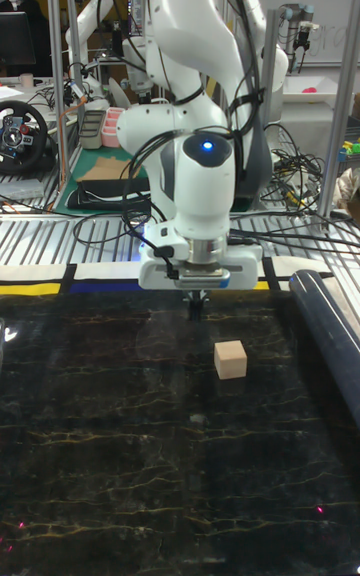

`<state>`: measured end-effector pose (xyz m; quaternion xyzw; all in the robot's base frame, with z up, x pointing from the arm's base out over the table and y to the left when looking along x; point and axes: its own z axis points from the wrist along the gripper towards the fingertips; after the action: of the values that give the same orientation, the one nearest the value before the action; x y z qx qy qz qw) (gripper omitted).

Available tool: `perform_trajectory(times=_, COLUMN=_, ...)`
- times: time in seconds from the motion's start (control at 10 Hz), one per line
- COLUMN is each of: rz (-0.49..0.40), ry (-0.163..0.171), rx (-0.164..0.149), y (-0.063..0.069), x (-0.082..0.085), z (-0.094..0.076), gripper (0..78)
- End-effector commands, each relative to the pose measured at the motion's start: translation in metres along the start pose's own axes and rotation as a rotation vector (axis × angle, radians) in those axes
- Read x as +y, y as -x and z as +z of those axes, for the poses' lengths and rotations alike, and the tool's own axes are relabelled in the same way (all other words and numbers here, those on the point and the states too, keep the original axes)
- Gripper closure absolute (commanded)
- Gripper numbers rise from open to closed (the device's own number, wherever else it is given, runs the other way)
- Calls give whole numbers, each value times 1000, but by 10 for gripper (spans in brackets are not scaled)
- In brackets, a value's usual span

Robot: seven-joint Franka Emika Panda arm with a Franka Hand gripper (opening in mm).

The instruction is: Hold a small block with the gripper and sweep it from left to right on the table

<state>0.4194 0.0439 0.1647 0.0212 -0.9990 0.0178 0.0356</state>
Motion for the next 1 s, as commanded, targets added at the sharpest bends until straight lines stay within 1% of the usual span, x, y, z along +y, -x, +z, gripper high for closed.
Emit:
perform_trajectory(times=0.1, rz=-6, ry=-2, rx=9, y=42, x=-50, z=-40, gripper=764)
perform_trajectory(times=0.2, rz=-25, ry=2, rx=9, y=53, x=-77, z=-49, gripper=764)
perform_trajectory(times=0.3, rz=-41, ry=14, rx=6, y=65, x=-106, z=-56, gripper=764)
perform_trajectory(times=0.4, rz=-50, ry=30, rx=4, y=75, x=-130, z=-65, gripper=764)
perform_trajectory(times=0.5, rz=-64, ry=34, rx=10, y=84, x=-147, z=-77, gripper=764)
perform_trajectory(times=0.6, rz=-65, ry=36, rx=12, y=86, x=-150, z=-79, gripper=764)
perform_trajectory(times=0.7, rz=-61, ry=43, rx=18, y=87, x=-158, z=-84, gripper=764)
perform_trajectory(times=0.8, rz=-28, ry=46, rx=6, y=79, x=-164, z=-91, gripper=764)
perform_trajectory(times=1.0, rz=-15, ry=49, rx=12, y=57, x=-181, z=-110, gripper=764)
